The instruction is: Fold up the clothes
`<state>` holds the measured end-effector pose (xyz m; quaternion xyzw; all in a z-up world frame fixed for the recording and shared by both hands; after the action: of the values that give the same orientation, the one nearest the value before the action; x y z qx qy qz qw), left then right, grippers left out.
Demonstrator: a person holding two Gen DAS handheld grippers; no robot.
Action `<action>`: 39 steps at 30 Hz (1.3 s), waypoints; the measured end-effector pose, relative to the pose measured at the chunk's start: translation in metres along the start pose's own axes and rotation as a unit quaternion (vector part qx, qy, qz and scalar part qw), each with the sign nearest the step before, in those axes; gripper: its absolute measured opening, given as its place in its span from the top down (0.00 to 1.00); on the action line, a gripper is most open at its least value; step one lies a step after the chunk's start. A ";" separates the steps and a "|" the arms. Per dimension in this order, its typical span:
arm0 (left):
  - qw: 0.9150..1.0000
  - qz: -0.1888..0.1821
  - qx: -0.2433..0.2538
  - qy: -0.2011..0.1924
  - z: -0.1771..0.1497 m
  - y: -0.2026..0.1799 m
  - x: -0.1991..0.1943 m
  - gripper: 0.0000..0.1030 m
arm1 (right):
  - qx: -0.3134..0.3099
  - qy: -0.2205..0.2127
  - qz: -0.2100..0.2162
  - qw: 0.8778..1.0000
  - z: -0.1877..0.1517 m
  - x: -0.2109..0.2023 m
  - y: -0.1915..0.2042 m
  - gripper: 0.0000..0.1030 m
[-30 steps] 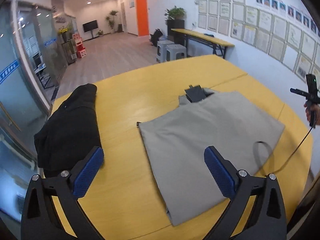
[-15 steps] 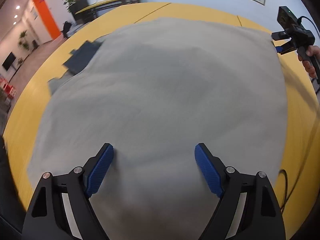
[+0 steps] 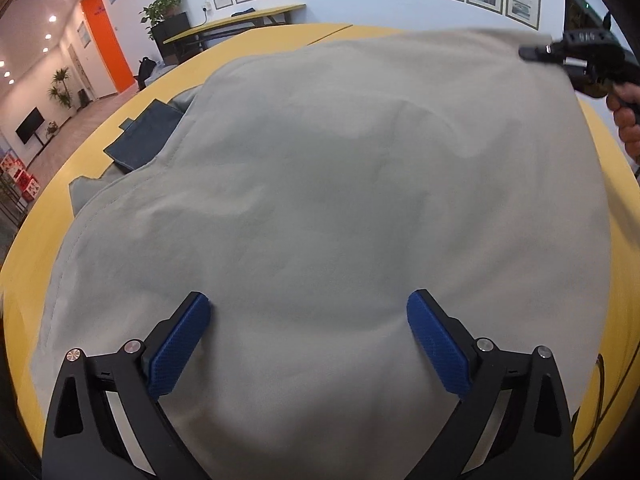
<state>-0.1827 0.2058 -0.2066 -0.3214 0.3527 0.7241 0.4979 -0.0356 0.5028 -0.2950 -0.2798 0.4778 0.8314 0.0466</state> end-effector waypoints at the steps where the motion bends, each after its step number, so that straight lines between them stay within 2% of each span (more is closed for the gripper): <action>1: 1.000 0.004 -0.008 0.000 0.009 -0.009 0.004 0.04 | -0.005 -0.009 0.005 1.000 0.013 -0.006 0.002 0.97; 5: 0.999 -0.002 -0.042 -0.005 0.063 -0.072 0.027 0.04 | -0.047 -0.045 0.025 0.998 0.068 -0.038 0.019 0.97; 6: 0.999 -0.013 -0.044 -0.006 0.075 -0.086 0.031 0.05 | -0.066 -0.051 0.033 0.996 0.079 -0.044 0.028 0.97; 9: 0.999 -0.022 -0.014 -0.021 0.096 -0.107 0.031 0.06 | -0.121 -0.059 0.055 0.989 0.105 -0.061 0.056 0.97; 11: 0.999 -0.028 -0.006 -0.018 0.101 -0.113 0.036 0.05 | -0.134 -0.042 0.081 0.987 0.100 -0.060 0.071 0.97; 12: 0.999 -0.033 -0.014 -0.004 0.098 -0.112 0.044 0.04 | -0.140 -0.033 0.093 0.985 0.097 -0.060 0.078 0.97; 14: 0.999 -0.039 -0.030 -0.006 0.098 -0.110 0.051 0.00 | -0.153 -0.015 0.119 0.981 0.091 -0.060 0.092 0.97; 18: 0.998 -0.039 -0.054 -0.016 0.104 -0.112 0.056 0.00 | -0.143 0.059 0.184 0.971 0.041 -0.046 0.120 0.97; 21: 0.996 -0.042 -0.070 -0.021 0.107 -0.111 0.057 0.00 | -0.144 0.113 0.214 0.960 0.001 -0.043 0.134 0.97; 25: 0.996 -0.046 -0.069 -0.022 0.094 -0.103 0.033 0.06 | -0.134 0.142 0.221 0.955 -0.021 -0.047 0.130 0.97; 33: 0.998 -0.037 -0.049 -0.019 0.058 -0.085 0.018 0.05 | -0.129 0.169 0.241 0.947 -0.038 -0.046 0.136 0.97; 36: 0.998 -0.033 -0.041 -0.017 0.045 -0.078 0.015 0.00 | -0.149 0.183 0.233 0.943 -0.056 -0.044 0.147 0.97; 39: 0.999 -0.030 -0.038 -0.017 0.034 -0.071 0.011 0.01 | -0.186 0.207 0.214 0.936 -0.082 -0.043 0.161 0.97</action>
<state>-0.1224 0.2580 -0.2107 -0.3381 0.3073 0.7271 0.5125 -0.0208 0.3563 -0.1812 -0.3407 0.3622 0.8193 -0.2855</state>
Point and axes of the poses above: each gripper's, at about its wrist camera, not at the fingertips, and x roughly the way its jaws point, y to its left, z to its top, the point moved 7 cm from there along x, roughly the way its jaws point, and after that the axes turned 7 degrees about x, right-handed, at the moved point
